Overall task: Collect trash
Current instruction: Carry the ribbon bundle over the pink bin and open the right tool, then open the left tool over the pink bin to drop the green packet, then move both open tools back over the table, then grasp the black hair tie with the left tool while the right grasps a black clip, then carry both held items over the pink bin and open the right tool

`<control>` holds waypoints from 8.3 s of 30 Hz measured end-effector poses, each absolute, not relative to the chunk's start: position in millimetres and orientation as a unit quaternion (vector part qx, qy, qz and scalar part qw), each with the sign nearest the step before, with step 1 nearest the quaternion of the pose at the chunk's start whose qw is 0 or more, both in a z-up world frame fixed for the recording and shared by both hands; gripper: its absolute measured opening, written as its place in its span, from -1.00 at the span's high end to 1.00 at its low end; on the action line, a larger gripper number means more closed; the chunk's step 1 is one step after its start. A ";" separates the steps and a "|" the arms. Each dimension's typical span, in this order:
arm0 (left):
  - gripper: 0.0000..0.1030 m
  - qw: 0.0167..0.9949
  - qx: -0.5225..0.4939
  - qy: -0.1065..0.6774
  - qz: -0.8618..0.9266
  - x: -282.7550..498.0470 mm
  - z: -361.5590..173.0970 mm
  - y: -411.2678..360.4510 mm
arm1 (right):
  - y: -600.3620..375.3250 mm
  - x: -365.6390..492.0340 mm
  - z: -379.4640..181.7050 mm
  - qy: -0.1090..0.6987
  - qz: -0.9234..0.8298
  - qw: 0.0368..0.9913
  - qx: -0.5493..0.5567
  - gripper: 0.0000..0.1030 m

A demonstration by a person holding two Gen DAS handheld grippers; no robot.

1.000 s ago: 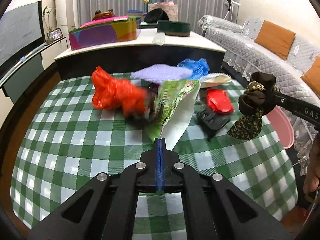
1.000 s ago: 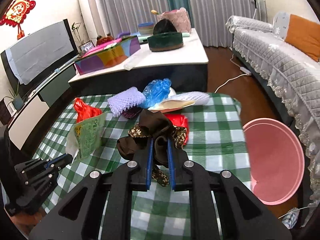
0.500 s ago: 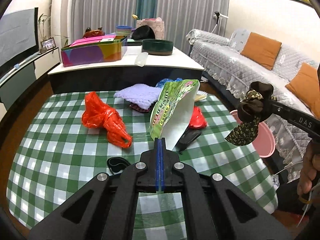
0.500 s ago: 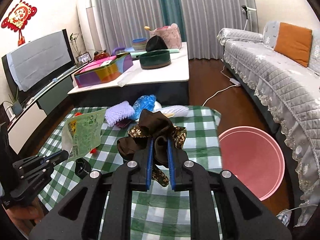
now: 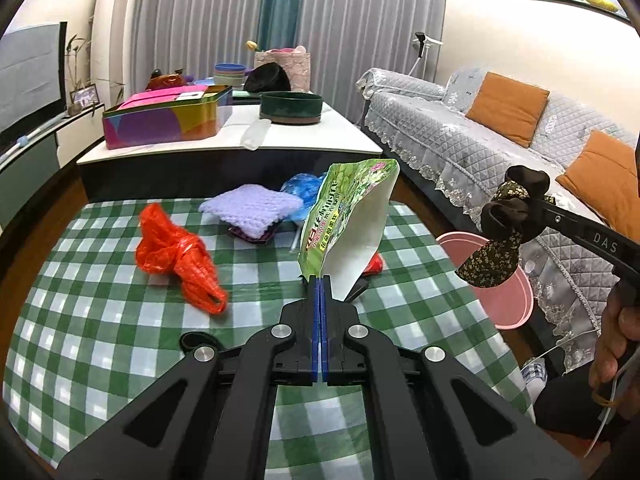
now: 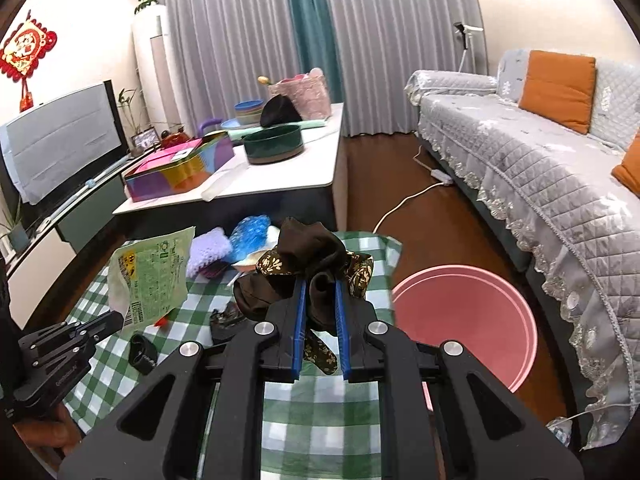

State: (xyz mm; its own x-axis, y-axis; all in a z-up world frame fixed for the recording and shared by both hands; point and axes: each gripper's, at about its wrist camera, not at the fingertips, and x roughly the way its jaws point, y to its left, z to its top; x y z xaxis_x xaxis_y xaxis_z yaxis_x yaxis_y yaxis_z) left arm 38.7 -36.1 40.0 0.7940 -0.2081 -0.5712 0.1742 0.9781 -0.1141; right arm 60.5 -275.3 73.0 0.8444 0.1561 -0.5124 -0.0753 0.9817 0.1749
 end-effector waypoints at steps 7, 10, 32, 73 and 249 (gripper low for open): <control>1.00 0.947 -0.029 0.294 -0.124 45.7 42.7 -57.3 | -298.1 61.7 72.6 0.259 0.026 0.962 0.081 0.73; 1.00 0.947 -0.032 0.292 -0.132 50.0 42.8 -66.6 | -306.3 62.0 71.2 0.255 0.009 0.963 0.083 0.72; 1.00 0.936 -0.031 0.267 -0.226 80.5 44.4 -162.5 | -392.7 72.9 55.0 0.222 -0.109 0.964 0.100 0.72; 0.96 0.902 -0.042 0.308 -0.298 132.2 4.6 -243.0 | -432.8 90.3 2.5 0.263 -0.157 0.945 0.111 0.02; 0.94 0.949 -0.030 0.287 -0.124 67.6 30.3 -72.2 | -293.4 62.6 65.2 0.230 0.027 0.971 0.067 0.86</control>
